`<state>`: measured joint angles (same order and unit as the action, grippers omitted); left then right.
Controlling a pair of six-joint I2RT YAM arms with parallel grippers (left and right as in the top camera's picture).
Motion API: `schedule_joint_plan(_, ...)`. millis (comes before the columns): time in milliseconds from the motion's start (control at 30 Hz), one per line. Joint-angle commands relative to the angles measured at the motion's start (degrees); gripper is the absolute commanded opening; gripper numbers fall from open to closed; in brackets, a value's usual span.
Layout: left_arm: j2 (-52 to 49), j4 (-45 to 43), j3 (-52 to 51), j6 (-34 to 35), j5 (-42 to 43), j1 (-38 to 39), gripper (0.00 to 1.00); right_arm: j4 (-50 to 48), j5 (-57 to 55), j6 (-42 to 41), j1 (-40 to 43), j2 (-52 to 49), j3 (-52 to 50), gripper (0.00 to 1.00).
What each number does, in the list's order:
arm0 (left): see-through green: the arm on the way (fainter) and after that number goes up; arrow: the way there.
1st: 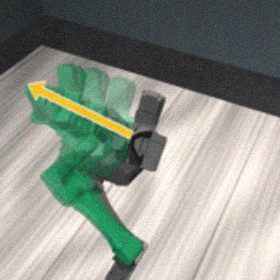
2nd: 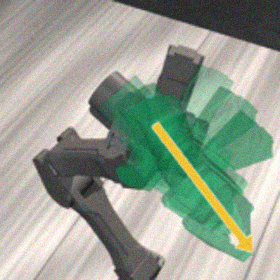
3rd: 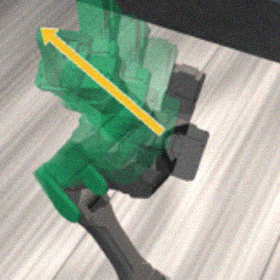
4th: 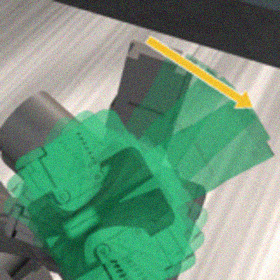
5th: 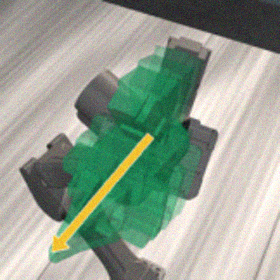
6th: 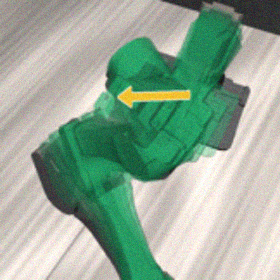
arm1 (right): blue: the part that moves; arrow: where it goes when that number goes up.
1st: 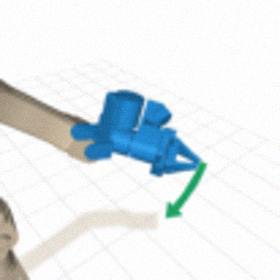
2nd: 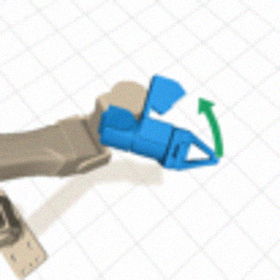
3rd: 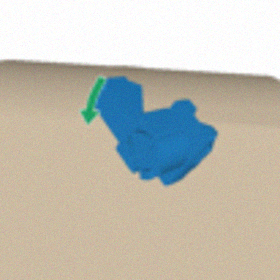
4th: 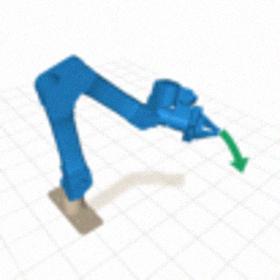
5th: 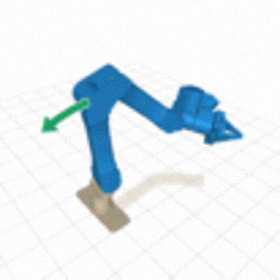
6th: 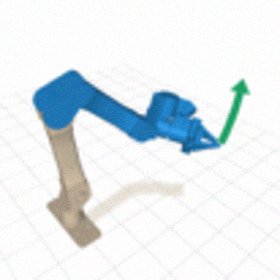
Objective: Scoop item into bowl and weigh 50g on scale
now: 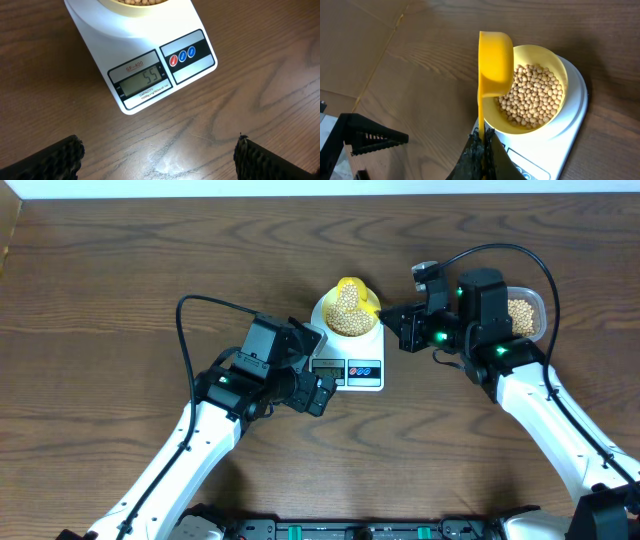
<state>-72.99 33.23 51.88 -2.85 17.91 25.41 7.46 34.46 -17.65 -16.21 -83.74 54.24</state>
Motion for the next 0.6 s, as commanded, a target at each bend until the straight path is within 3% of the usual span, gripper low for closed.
schedule_joint_plan(0,-0.4,0.2,0.9,-0.5,0.5,0.1,0.98,0.0,-0.1,1.6,-0.3,0.2,0.1,0.01)
schedule_joint_plan(567,-0.4,0.2,0.9,-0.5,0.5,0.1,0.98,0.6,-0.1,1.6,-0.3,0.2,0.1,0.01)
